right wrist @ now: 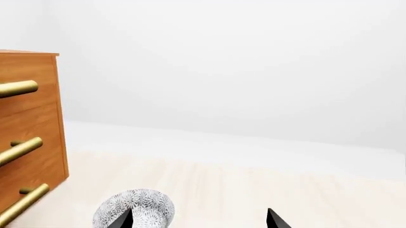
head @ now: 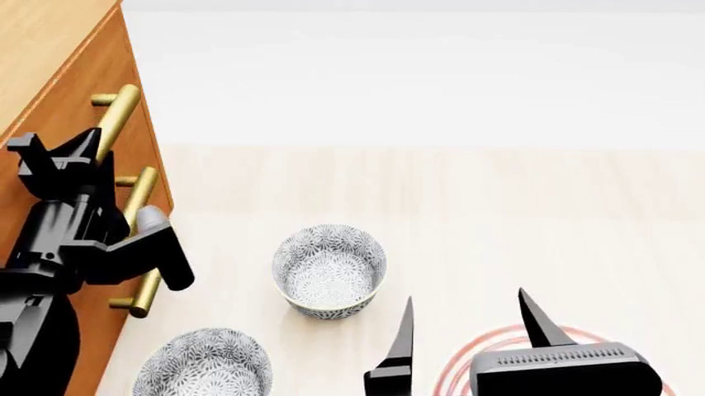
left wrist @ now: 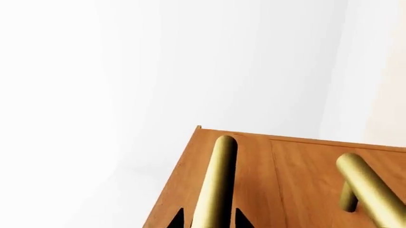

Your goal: Open the top drawer of the cabinet.

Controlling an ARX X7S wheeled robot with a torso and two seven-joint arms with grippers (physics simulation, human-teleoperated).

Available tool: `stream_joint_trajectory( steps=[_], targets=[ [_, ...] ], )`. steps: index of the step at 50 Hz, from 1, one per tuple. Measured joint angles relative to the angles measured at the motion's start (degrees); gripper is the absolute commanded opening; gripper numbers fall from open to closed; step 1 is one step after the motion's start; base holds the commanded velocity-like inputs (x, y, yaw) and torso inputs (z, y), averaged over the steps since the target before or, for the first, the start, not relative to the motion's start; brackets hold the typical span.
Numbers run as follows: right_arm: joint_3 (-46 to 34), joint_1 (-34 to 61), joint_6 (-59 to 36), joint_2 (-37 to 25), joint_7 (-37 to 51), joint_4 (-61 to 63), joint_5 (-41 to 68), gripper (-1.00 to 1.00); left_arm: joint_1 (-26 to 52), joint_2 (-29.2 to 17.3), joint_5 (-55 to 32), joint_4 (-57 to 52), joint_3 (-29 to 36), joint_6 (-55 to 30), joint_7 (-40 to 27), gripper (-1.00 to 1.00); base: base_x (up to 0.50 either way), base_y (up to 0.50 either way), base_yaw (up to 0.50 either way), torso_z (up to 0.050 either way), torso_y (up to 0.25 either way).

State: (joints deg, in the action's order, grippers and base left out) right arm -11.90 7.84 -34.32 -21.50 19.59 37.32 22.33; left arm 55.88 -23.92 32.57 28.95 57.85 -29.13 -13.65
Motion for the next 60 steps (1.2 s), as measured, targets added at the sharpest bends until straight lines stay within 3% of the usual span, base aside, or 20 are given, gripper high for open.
stream_joint_trajectory(
  steps=[23,49,50,60],
  targets=[
    [-0.1,-0.2,0.2,-0.5,0.3,0.0,0.3,1.00,-0.7,2.1,-0.5,-10.9,1.8,-5.5,6.9,-1.00,0.00,0.00,0.00,0.000,0.003],
    [0.1,-1.1,1.4,-0.9,0.5,-0.5,0.6,1.00,-1.7,3.3,1.4,-13.3,2.3,-7.2,7.5,-1.00,0.00,0.00,0.00,0.000,0.004],
    [0.1,-1.2,1.4,-0.9,0.5,-0.5,0.6,1.00,-1.7,3.4,1.4,-13.3,2.3,-7.3,7.4,1.00,0.00,0.00,0.00,0.000,0.000],
    [0.0,-1.5,1.9,-1.1,0.6,-0.8,0.6,1.00,-2.2,4.4,5.0,-13.8,2.9,-7.4,5.5,1.00,0.00,0.00,0.00,0.000,0.000]
  ],
)
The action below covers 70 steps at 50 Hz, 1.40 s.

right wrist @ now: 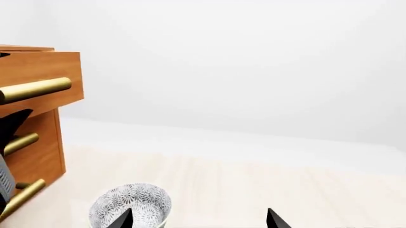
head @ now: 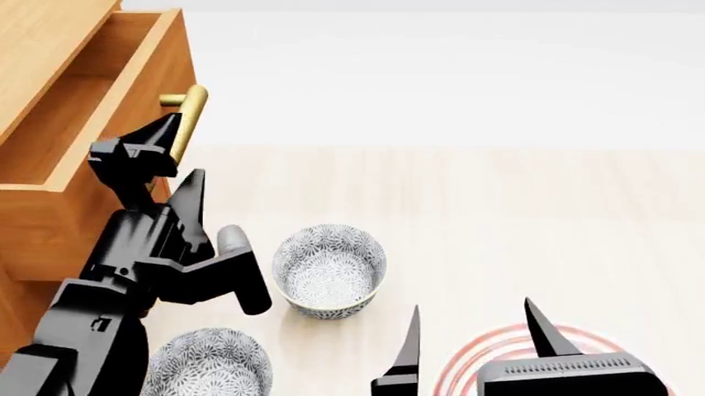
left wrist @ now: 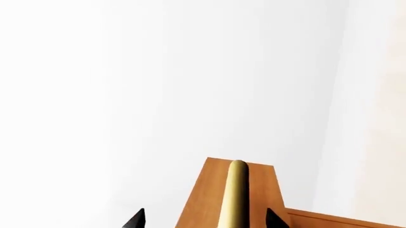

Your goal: Open the top drawer of the cabinet.

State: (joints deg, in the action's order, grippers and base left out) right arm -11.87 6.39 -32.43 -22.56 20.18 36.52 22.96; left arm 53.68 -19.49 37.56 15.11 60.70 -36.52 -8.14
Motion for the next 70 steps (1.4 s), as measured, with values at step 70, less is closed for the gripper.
stream_joint_trajectory(
  steps=[70],
  targets=[
    [0.8,-1.7,2.7,-1.1,1.0,-2.0,0.2,1.00,25.1,11.9,20.0,-44.8,-5.7,-35.8,56.9,1.00,0.00,0.00,0.00,0.000,0.000]
  ],
)
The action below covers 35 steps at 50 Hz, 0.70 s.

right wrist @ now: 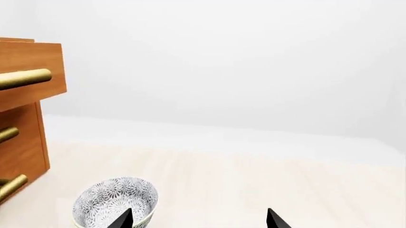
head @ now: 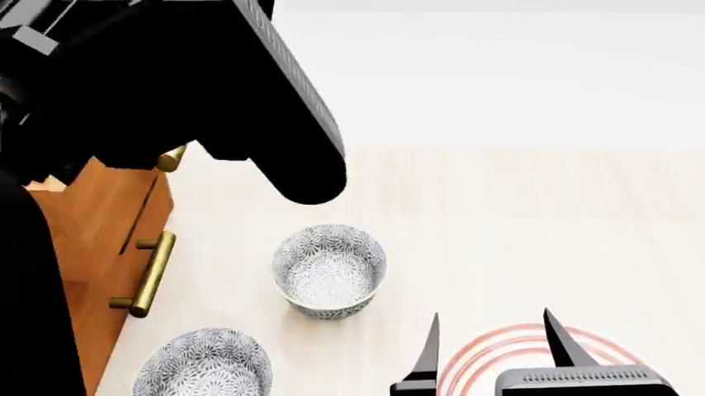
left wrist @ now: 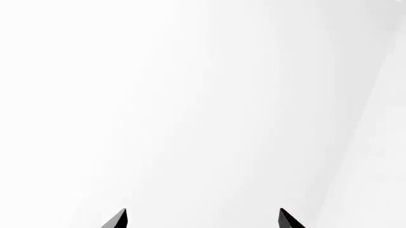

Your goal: Open the top drawer of the cabinet.

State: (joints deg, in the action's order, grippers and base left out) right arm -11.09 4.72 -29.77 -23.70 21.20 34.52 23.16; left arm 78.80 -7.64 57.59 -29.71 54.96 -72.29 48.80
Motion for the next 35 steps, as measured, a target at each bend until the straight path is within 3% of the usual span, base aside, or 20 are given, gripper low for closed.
stream_joint_trajectory(
  steps=[17,30,35],
  targets=[
    [-0.6,-0.1,-0.1,-0.2,0.5,0.4,-0.3,1.00,12.4,1.7,-10.7,15.9,-15.5,-6.3,11.2,1.00,0.00,0.00,0.00,0.000,0.000],
    [-1.1,0.0,0.0,-0.1,0.7,-0.1,-0.5,1.00,19.5,3.9,-17.9,36.2,-24.2,-6.0,10.6,1.00,0.00,0.00,0.00,0.000,0.000],
    [-1.2,-0.1,0.0,-0.2,0.9,-0.1,-0.5,1.00,22.5,5.3,-22.9,46.2,-27.7,-5.3,6.5,1.00,0.00,0.00,0.00,0.000,0.000]
  ],
)
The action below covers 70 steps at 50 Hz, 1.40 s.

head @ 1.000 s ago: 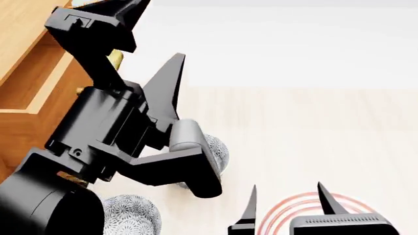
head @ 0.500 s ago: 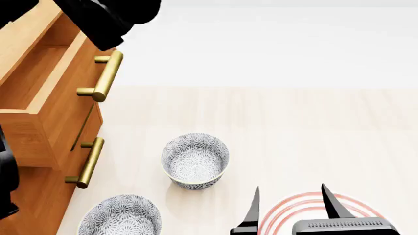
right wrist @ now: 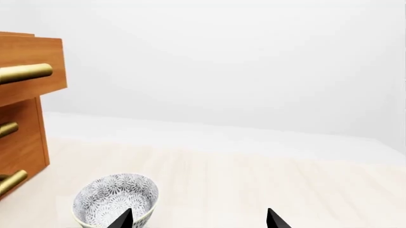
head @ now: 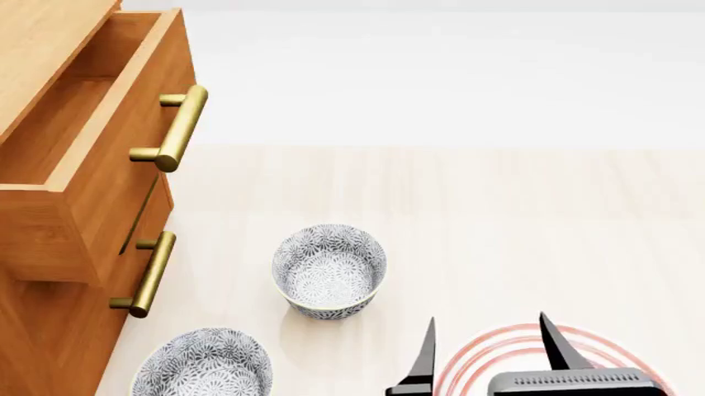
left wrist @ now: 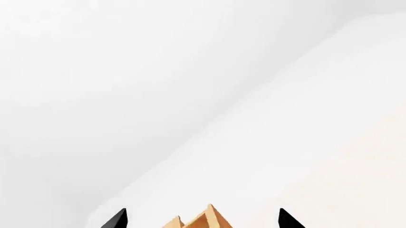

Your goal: Open the top drawer of the cabinet.

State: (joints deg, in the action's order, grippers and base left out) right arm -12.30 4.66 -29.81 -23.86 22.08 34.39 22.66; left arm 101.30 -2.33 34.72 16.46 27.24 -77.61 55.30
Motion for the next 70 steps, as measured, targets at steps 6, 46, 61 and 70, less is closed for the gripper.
stream_joint_trajectory(
  steps=[6,46,61,70],
  targets=[
    [0.0,-0.3,0.5,0.0,0.0,-0.4,-0.1,1.00,1.8,0.9,-5.7,9.2,-3.5,1.2,-6.2,1.00,0.00,0.00,0.00,0.000,0.000],
    [0.7,-1.6,1.7,-0.6,0.9,-1.1,0.1,1.00,7.7,1.8,-39.9,56.1,-15.1,18.3,-43.1,1.00,0.00,0.00,0.00,0.000,0.000],
    [0.9,-2.2,2.9,-0.7,0.7,-2.2,0.3,1.00,5.5,1.3,-39.8,58.0,-22.6,19.2,-49.4,1.00,0.00,0.00,0.00,0.000,0.000],
    [0.6,-2.1,3.0,-0.7,0.8,-2.4,0.1,1.00,3.7,0.8,-38.1,58.3,-25.7,20.0,-50.5,1.00,0.00,0.00,0.00,0.000,0.000]
  ],
)
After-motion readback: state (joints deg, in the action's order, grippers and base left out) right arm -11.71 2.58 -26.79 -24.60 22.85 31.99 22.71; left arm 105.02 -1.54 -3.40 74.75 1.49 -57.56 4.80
